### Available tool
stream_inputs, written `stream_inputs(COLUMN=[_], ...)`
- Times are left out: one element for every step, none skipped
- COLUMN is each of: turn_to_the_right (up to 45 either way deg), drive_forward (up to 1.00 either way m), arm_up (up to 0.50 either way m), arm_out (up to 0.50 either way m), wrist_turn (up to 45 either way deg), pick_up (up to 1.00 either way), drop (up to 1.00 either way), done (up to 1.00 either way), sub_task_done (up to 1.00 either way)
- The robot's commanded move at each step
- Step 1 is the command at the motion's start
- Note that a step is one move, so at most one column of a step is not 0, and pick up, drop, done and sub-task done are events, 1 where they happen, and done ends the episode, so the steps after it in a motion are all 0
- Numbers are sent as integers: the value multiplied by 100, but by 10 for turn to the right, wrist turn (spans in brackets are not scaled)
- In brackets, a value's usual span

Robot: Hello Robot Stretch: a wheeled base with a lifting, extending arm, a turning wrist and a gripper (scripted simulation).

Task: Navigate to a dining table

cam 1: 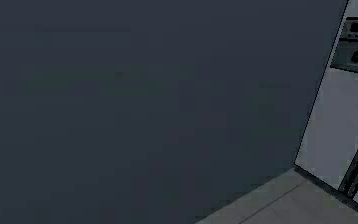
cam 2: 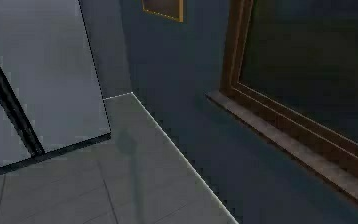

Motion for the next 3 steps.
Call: stream_inputs(turn_to_the_right=[-450,-450,-450], drive_forward=[0,0,0], arm_up=[0,0,0], arm_out=[0,0,0], wrist_turn=[0,0,0], pick_up=[0,0,0], drop=[0,0,0], done=[0,0,0], sub_task_done=[0,0,0])
